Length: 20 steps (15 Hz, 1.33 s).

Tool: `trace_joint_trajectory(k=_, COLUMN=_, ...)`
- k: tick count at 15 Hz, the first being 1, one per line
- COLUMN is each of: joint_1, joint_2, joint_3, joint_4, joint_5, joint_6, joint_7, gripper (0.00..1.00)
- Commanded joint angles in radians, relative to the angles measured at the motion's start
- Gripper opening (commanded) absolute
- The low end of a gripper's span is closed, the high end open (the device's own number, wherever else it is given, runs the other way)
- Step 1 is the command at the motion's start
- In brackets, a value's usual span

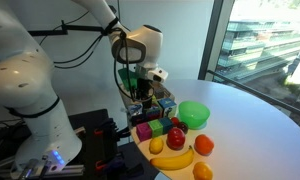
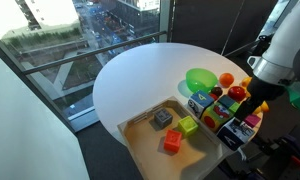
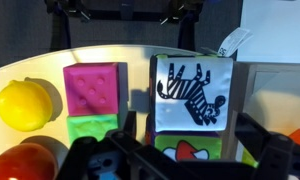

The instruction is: Pick up the block with a zebra image and put it in the wooden tray

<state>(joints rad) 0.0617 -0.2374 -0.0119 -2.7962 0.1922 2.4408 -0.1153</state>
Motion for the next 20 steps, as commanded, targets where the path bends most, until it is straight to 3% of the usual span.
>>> trace_joint_trajectory(k=1, joint_1=0.023, joint_2=0.053, joint_3=-0.013, joint_4=0.001, joint_5=0.070, joint_6=0.046, joint_7=-0.065, gripper=1.00)
trace_joint_trajectory(k=10, joint_1=0.022, joint_2=0.164, joint_3=0.004, joint_4=0.005, joint_5=0.134, joint_6=0.118, joint_7=-0.129, gripper=1.00)
trace_joint_trajectory(k=11, joint_1=0.021, joint_2=0.169, joint_3=0.005, joint_4=0.007, joint_5=0.134, joint_6=0.121, joint_7=-0.126, gripper=0.94)
trace_joint_trajectory(k=12, joint_1=0.020, joint_2=0.172, joint_3=0.007, joint_4=0.009, joint_5=0.131, joint_6=0.122, joint_7=-0.124, gripper=0.75)
trace_joint_trajectory(k=16, joint_1=0.015, joint_2=0.156, joint_3=0.009, joint_4=0.013, joint_5=0.118, joint_6=0.087, joint_7=-0.107, gripper=0.43)
trace_joint_trajectory(k=20, joint_1=0.011, joint_2=0.121, joint_3=0.008, joint_4=0.018, joint_5=0.102, joint_6=0.013, joint_7=-0.101, gripper=0.19)
